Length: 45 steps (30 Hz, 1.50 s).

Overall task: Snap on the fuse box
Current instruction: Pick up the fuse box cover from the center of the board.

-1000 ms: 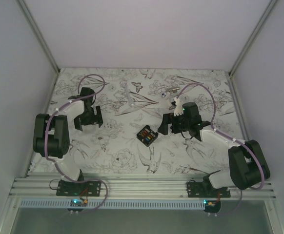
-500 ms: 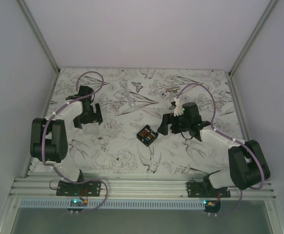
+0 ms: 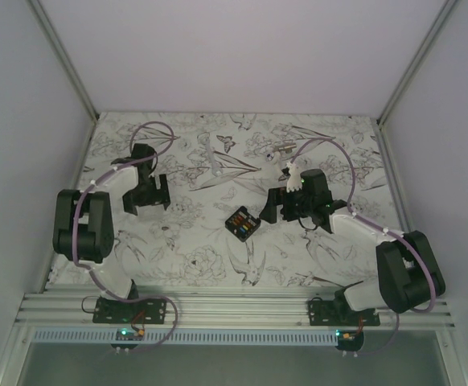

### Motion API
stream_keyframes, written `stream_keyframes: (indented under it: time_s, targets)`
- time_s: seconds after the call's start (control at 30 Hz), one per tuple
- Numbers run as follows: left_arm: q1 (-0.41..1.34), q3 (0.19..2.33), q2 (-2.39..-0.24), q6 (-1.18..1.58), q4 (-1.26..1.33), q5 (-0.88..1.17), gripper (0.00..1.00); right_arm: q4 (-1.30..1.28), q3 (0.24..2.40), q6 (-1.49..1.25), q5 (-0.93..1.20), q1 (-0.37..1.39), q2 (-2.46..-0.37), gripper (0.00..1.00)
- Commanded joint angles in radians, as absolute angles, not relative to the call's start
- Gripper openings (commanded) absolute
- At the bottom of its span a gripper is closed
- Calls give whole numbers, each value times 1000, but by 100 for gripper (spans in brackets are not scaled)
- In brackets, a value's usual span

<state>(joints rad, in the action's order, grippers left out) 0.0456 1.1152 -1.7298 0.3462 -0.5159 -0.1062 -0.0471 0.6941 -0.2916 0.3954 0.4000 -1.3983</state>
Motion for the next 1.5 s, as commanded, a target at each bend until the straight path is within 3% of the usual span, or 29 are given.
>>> stream_keyframes:
  time_s: [0.0, 0.43, 0.77, 1.1, 1.47]
  targets:
    - [41, 1128, -1774, 308, -528, -78, 100, -10, 693, -279, 407, 391, -1382, 100]
    - [67, 1124, -1721, 299, -528, -79, 93, -8, 689, -281, 413, 391, -1381, 100]
    - [145, 1124, -1640, 308, -530, -46, 71, -2, 667, -295, 421, 391, -1365, 100]
    - [420, 1189, -1556, 266, -551, 14, 66, -8, 621, -331, 297, 386, -1308, 100]
    - [742, 1404, -1719, 192, -613, -2, 66, -1, 523, -415, 157, 290, -1156, 99]
